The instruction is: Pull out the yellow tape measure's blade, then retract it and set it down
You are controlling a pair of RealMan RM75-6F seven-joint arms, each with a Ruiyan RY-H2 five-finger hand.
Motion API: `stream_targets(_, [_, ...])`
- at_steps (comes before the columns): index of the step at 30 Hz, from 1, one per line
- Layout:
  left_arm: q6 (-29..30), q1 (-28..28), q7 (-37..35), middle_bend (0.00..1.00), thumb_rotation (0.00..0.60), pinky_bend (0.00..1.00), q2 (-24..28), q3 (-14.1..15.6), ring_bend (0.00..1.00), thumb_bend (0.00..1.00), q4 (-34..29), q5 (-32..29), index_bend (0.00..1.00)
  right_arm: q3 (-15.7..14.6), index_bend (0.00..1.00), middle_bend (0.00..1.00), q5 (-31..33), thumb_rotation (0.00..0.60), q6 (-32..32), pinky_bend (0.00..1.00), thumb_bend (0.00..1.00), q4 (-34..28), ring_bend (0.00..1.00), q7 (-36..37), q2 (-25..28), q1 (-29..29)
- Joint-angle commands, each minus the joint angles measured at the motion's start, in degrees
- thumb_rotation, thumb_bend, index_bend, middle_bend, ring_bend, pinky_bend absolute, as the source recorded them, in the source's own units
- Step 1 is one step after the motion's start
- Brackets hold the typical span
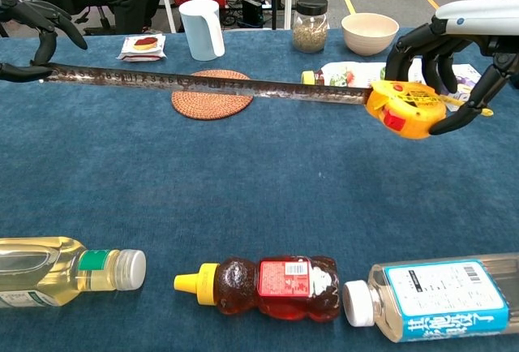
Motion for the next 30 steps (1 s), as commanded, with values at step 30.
stream_targets(30, [-9.35, -11.11, 16.38, 0.23, 0.568, 0.11, -16.60, -9.55, 0.01, 0.40, -2.19, -10.69, 0.68, 2.00, 0.51, 0.52, 1.43, 0.600, 0.24, 0.54, 0.25, -2.79, 0.54, -2.81, -2.40, 0.79])
